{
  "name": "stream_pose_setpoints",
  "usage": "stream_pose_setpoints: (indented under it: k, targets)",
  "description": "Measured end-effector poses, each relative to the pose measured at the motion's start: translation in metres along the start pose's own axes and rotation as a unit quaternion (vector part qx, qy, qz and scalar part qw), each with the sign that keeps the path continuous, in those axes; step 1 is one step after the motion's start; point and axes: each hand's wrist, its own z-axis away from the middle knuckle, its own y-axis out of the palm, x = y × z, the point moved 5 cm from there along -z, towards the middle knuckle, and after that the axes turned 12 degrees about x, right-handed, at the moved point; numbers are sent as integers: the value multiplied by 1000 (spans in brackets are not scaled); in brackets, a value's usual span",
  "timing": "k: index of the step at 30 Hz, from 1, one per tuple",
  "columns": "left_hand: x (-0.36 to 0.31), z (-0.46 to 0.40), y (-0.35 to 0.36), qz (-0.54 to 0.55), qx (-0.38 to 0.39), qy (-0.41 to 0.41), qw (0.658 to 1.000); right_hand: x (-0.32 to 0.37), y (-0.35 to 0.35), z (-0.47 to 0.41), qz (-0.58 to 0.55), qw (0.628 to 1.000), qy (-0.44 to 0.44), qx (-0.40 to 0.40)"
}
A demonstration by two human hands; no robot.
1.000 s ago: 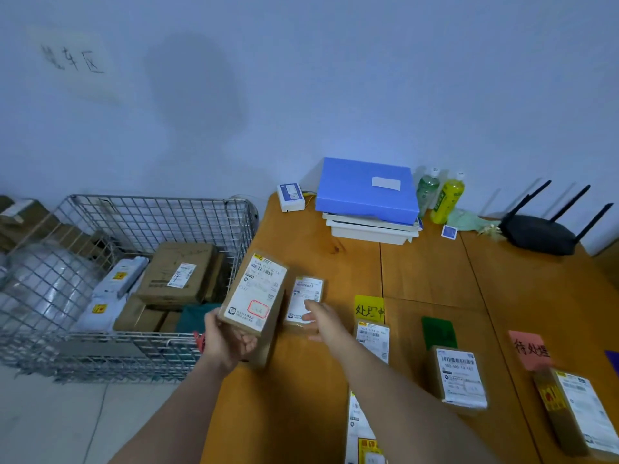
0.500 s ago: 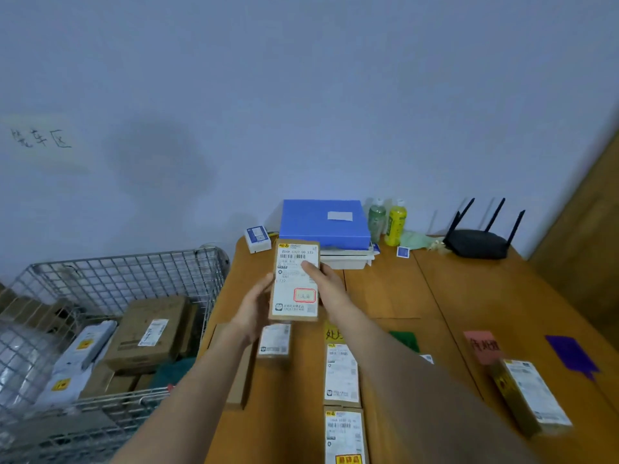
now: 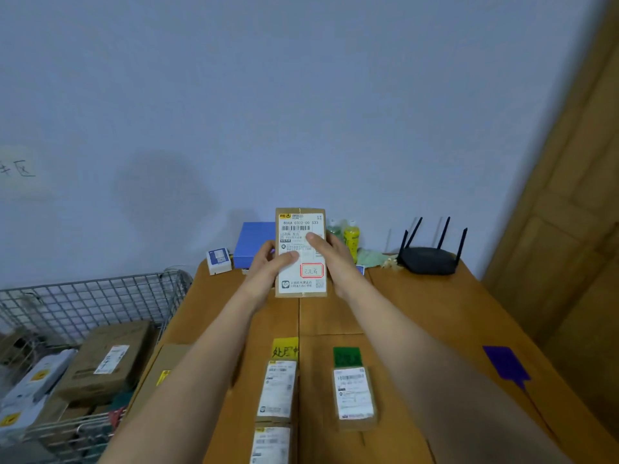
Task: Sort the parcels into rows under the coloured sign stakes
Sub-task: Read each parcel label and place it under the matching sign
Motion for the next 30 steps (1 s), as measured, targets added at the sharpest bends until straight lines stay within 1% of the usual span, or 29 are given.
stream_pose_setpoints:
  k: [4, 9, 16, 22, 26, 30]
  targets:
    - [2, -3, 40, 0, 1, 4, 1000, 6, -33, 21, -9, 1000, -2, 0]
    - [19, 0, 79, 9, -3, -11, 1000, 1, -64, 49, -19, 1000, 9, 0]
    - [72, 14, 120, 8, -8, -76, 997, -44, -107, 87, -39, 996, 68, -29]
    - [97, 30, 130, 0, -11, -114, 993, -67, -112, 106, -45, 994, 99, -19]
    - [122, 48, 128, 13, -16, -152, 988, -96, -111, 121, -59, 987, 143, -35]
    - [183, 91, 130, 42, -3, -230, 972, -156, -103, 162, -57, 972, 224, -51]
